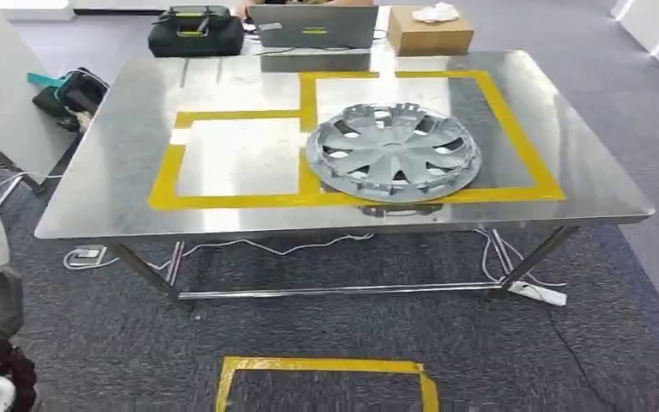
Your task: Take the parts from the cabinet and place them on the table.
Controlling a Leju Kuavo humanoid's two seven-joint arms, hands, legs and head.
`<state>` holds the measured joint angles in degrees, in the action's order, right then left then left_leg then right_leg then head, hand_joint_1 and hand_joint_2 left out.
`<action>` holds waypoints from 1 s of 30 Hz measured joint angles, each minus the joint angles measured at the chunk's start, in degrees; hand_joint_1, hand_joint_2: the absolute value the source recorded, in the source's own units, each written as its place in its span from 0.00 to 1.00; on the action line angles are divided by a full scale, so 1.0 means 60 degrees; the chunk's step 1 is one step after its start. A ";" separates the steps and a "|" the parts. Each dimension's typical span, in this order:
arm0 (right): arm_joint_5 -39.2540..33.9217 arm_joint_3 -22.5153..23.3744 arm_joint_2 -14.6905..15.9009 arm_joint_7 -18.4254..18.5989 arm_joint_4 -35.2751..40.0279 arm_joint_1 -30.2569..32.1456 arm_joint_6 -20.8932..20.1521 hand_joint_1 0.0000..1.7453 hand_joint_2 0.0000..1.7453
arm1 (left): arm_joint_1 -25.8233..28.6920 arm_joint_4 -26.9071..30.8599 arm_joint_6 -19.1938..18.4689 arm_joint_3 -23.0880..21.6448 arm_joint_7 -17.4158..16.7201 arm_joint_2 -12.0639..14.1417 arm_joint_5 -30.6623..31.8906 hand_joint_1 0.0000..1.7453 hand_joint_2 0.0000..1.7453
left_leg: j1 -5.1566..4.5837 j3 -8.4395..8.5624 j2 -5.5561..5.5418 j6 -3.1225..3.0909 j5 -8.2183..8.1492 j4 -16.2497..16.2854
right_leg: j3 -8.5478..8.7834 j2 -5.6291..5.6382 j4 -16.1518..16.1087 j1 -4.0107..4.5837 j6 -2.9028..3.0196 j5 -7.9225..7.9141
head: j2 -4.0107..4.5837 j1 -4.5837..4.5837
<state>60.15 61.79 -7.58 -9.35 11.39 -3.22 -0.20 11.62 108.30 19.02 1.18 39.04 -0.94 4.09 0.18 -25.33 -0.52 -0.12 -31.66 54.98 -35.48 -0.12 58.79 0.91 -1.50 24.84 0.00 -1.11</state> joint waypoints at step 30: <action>0.0120 0.0015 -0.0018 0.0000 -0.0011 -0.0023 -0.0073 0.00 0.00 | 0.0139 0.0029 -0.0036 0.0076 0.0000 -0.0004 -0.0037 1.00 1.00 | -0.0103 -0.0674 -0.0019 -0.0076 0.0444 0.0478 | 0.0015 0.0081 0.0167 0.0002 0.0055 0.0264 | 0.0000 0.0055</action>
<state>60.87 61.88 -7.69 -9.35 11.32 -3.36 -0.63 12.45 108.47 18.80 1.64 39.04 -0.96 3.87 -0.44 -29.37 -0.63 -0.57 -28.99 57.85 -35.39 0.37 59.79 0.92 -1.17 26.43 0.00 -0.78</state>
